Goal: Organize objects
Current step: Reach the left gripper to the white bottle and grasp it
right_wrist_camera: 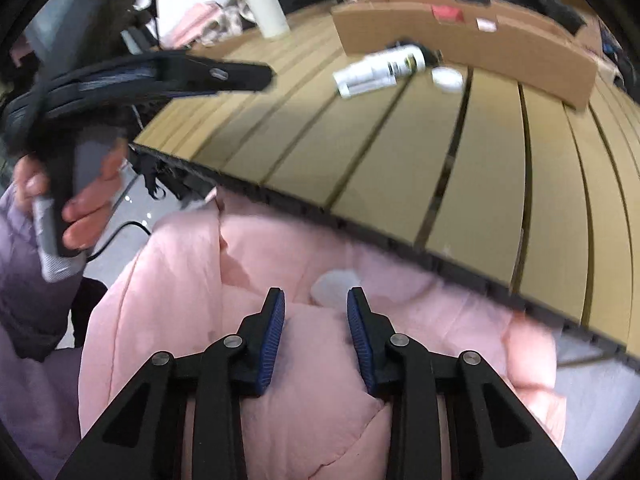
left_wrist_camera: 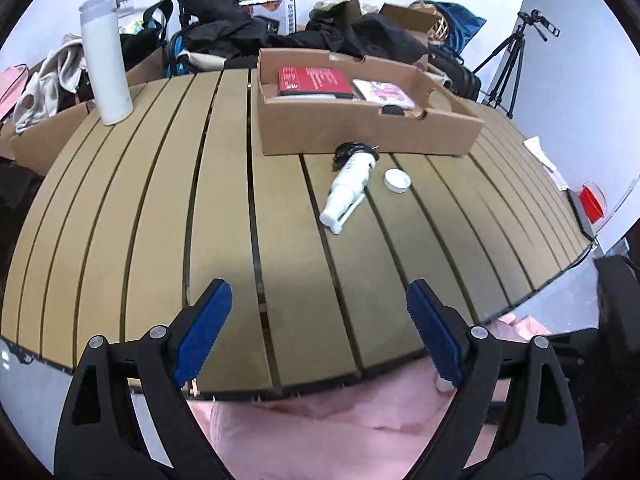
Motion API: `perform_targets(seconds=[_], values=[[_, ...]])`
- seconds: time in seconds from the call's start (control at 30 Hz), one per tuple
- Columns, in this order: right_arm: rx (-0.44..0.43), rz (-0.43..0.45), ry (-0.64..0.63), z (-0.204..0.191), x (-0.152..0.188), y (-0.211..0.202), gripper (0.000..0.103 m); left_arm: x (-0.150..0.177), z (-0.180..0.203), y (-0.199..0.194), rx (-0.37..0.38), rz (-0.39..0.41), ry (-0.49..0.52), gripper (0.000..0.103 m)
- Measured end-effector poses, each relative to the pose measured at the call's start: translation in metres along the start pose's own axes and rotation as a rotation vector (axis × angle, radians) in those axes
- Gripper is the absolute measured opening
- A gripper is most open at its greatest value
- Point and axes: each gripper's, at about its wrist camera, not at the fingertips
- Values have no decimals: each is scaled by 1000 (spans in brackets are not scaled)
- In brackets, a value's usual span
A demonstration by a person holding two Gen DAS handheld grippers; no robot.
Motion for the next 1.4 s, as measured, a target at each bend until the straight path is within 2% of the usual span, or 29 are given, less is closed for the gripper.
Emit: perform_targets(seconds=[0.23,0.37,0.47,0.63,0.8,0.9,1.03,1.1,1.17,1.2,1.33,1.4], values=[[85,-58,12,-3,-14,19,36,5,-4,-11,-10,17,-10,88],[82,-114,-12,-4,-18,31,36,5,-12,-10,-23,15,-30,88],[96,-130,-21,-4,-19,36,30,6,-17,-7,-29,6,-48,88],[106,-79,-14,-4,-18,27,16,9,-19,2,-26,-14,-51,88],[95,-83,-17,-3,-19,29,16,10,-17,12,-36,-29,-45,87],[88,-41,-7,-4,-15,20,10,11,-17,13,-31,-29,-45,87],[81,4,-12,-4,-12,2,9,5,-11,22,-17,-28,-28,86],[78,-16,-7,-3,-14,4,9,2,-6,28,-11,-27,-1,86],[73,-81,-10,-3,-17,17,9,-3,1,39,-23,-34,31,86],[73,-118,5,-1,-19,23,13,-5,4,42,-26,-37,45,86],[19,-154,53,15,-23,19,24,-21,15,60,3,-25,117,87],[22,-174,49,15,-27,24,30,-30,19,73,4,-38,144,87]])
Point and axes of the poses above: each gripper's, at about its wrist camera, not at the fingertips, and y roughly the way its jaws point, z to its right, x to its underside, and after that the axes turned 9 degrees about -y, right-handed
